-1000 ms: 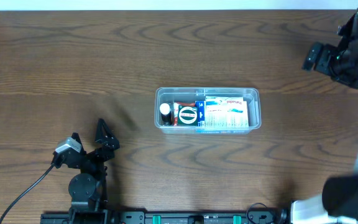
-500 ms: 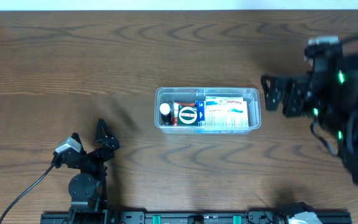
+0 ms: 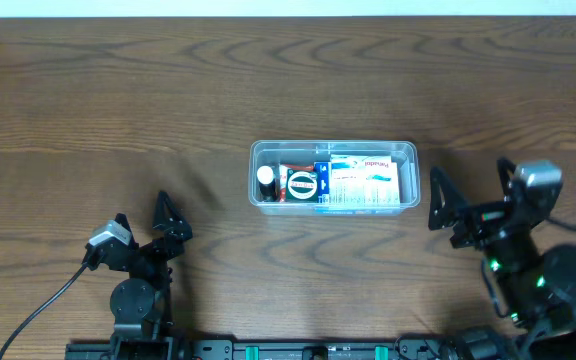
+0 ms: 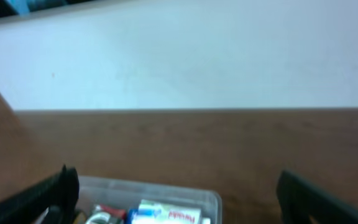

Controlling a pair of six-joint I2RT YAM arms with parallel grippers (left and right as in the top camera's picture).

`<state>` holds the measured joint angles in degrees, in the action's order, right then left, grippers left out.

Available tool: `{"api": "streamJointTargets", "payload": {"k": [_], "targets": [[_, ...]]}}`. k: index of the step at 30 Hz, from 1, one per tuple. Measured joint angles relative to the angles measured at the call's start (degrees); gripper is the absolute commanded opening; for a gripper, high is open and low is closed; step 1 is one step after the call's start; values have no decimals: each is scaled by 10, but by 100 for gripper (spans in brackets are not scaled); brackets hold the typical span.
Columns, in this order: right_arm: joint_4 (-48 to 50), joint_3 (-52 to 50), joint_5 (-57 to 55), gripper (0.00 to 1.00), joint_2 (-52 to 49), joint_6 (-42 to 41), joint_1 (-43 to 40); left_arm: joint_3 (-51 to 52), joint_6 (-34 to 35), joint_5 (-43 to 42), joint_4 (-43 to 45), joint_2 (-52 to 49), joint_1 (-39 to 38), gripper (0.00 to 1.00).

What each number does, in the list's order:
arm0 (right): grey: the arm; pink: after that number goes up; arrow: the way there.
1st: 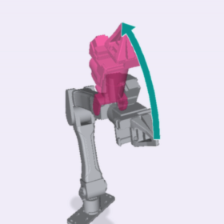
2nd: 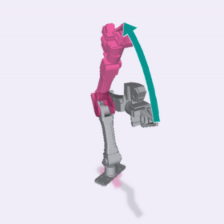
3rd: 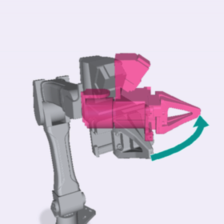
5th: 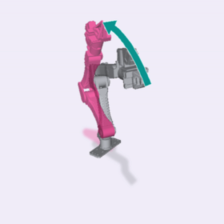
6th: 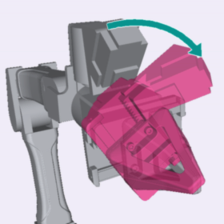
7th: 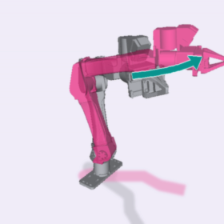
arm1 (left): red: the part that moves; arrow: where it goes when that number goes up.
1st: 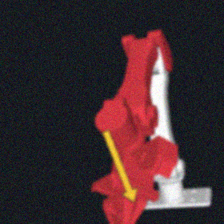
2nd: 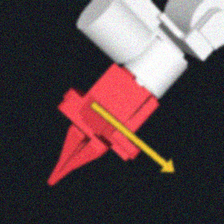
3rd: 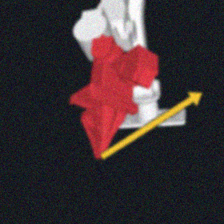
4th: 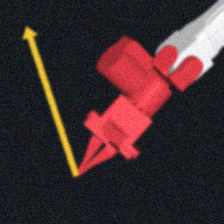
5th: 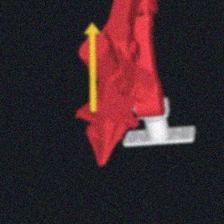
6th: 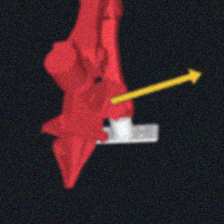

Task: Pack container

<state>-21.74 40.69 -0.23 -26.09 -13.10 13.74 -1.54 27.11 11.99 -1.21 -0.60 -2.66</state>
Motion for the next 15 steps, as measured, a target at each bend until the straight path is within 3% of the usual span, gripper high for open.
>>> {"api": "streamJointTargets", "payload": {"k": [8,15], "targets": [[142,-212,0,99,141,-14,-21,0,0,0,0,0,0,98],[168,-310,2,99,216,-25,-40,0,0,0,0,0,0,98]]}}
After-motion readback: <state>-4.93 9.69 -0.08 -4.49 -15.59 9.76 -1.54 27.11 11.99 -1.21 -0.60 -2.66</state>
